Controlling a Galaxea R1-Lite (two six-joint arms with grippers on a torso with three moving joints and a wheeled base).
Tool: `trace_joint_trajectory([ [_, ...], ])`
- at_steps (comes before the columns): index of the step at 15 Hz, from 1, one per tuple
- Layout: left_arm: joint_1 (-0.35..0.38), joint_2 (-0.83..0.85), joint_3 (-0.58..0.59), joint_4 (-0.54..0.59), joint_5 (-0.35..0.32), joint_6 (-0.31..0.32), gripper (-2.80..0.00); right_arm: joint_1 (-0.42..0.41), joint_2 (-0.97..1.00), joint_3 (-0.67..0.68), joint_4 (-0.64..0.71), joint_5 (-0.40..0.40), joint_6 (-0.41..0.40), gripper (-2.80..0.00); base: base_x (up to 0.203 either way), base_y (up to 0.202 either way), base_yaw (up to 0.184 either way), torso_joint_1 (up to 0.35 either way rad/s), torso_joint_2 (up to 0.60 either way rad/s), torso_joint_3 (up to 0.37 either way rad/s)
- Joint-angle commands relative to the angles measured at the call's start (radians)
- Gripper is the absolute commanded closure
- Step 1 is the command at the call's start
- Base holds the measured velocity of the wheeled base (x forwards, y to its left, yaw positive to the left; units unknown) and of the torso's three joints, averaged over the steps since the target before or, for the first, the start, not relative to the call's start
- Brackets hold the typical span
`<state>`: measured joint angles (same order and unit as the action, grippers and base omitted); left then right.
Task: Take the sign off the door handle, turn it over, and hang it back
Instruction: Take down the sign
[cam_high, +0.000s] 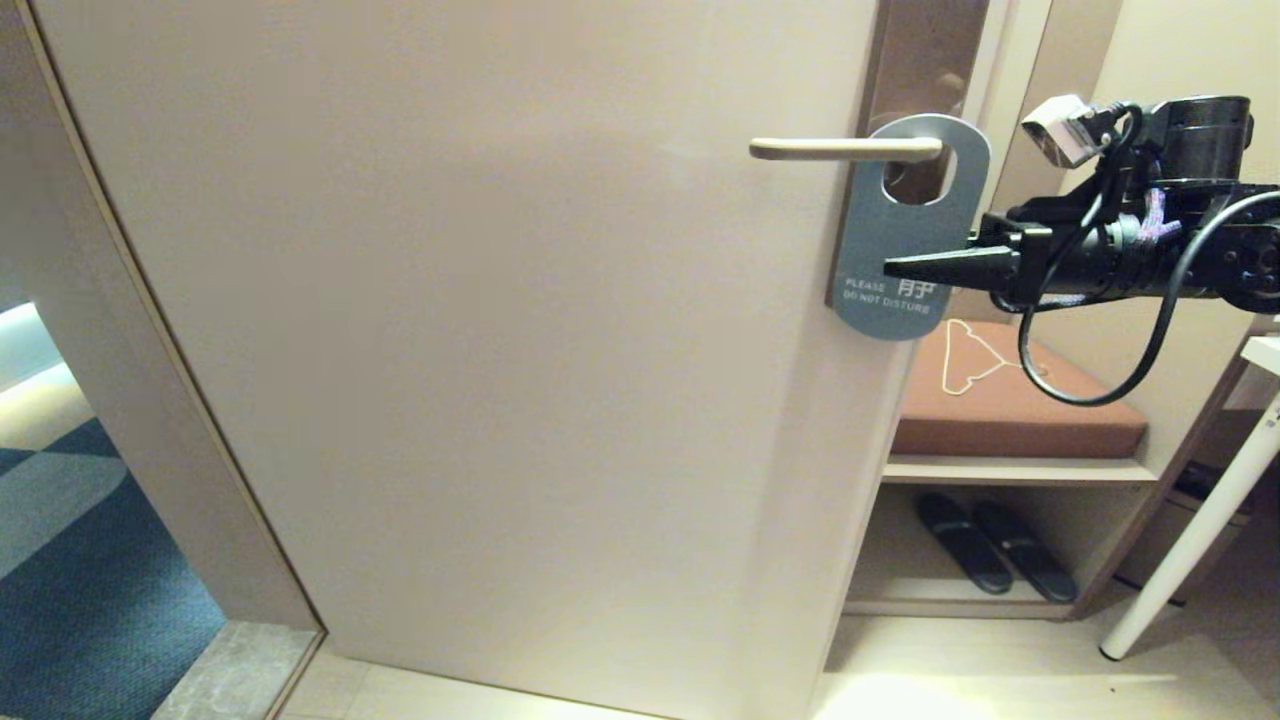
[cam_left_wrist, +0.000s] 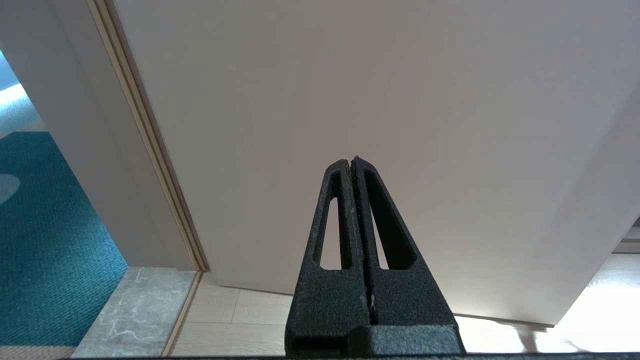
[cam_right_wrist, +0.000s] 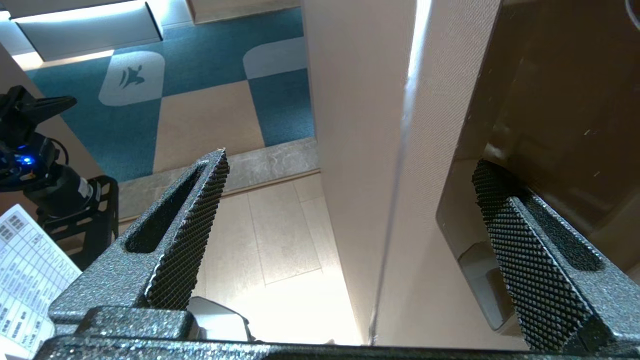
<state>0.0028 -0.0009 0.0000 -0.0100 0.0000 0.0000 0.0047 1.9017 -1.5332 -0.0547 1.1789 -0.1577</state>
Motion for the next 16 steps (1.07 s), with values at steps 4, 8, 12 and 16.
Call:
trace_joint_trajectory([
  [4,0.000,0.001,0.000,-0.001,0.000,0.000,0.00,-0.001,0.007,-0.004,-0.001,0.007,0.000,0.00,0.000,0.000,0.000,0.000,0.00,0.000],
  [8,0.000,0.001,0.000,-0.001,0.000,0.000,0.00,-0.002,0.004,0.001,-0.001,0.007,-0.003,0.00,0.000,0.000,0.000,0.000,0.00,0.000],
  [12,0.000,0.001,0.000,-0.001,0.000,0.000,0.00,-0.002,-0.004,0.011,-0.001,0.007,-0.008,0.00,0.000,0.000,0.000,0.000,0.00,0.000],
  [16,0.000,0.001,0.000,-0.001,0.000,0.000,0.00,-0.002,-0.013,0.018,-0.001,0.007,-0.010,0.00,0.000,0.000,0.000,0.000,0.00,0.000],
])
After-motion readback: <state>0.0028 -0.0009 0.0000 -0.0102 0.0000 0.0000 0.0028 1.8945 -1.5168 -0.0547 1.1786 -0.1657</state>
